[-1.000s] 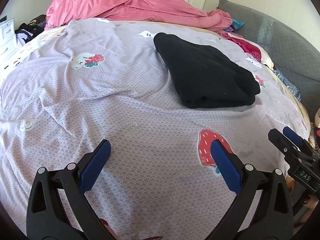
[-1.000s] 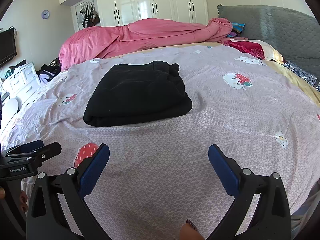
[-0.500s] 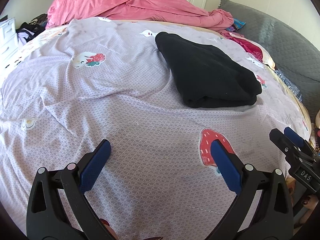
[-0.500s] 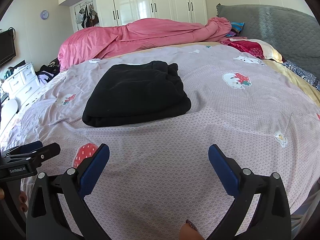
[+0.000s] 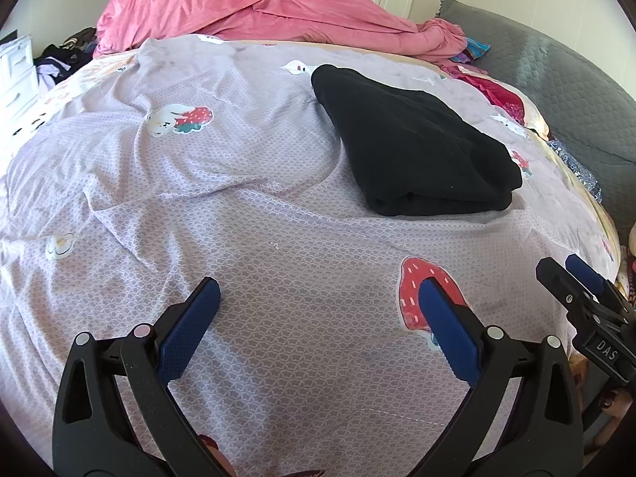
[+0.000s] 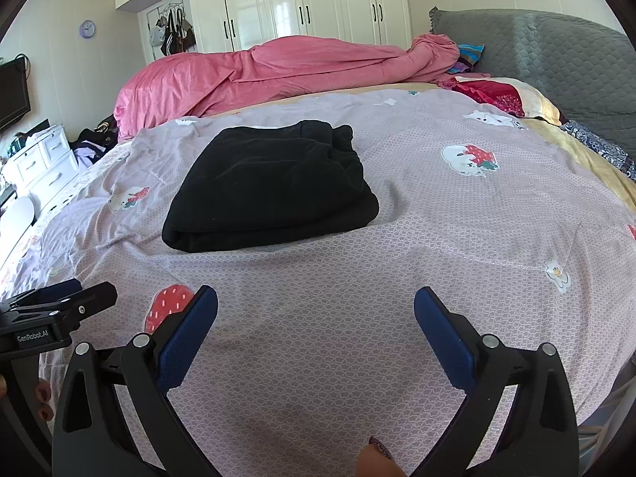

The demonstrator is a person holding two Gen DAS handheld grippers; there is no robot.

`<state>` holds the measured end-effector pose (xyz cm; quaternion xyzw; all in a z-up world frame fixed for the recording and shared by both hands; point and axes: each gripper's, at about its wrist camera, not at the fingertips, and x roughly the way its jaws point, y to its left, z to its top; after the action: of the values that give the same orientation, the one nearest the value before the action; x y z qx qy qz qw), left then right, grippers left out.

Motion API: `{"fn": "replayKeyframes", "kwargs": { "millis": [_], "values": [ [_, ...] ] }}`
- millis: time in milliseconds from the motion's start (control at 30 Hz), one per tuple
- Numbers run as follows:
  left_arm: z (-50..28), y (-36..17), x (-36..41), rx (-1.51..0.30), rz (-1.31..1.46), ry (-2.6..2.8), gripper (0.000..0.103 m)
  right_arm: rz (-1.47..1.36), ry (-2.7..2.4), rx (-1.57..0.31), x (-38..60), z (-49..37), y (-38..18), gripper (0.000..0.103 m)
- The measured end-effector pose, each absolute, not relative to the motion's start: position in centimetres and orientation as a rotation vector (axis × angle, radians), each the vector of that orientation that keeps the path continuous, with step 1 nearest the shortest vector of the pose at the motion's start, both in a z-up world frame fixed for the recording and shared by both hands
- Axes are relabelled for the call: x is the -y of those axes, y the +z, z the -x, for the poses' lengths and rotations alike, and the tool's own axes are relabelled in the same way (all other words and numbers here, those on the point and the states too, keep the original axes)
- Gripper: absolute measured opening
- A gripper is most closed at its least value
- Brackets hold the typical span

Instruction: Fold small clothes

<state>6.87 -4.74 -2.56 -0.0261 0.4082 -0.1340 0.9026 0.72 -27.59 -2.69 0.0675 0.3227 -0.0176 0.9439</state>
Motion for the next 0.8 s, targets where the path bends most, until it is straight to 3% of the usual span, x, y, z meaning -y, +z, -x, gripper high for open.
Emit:
{"fn": "replayKeyframes", "kwargs": {
  "millis": [800],
  "values": [
    [-6.75,-2.16,4.76,-0.844,0.039,-0.258,0.094,-0.123,-0.057,-0.660,27.43,-0.60,-2.82,0.099]
  ]
}}
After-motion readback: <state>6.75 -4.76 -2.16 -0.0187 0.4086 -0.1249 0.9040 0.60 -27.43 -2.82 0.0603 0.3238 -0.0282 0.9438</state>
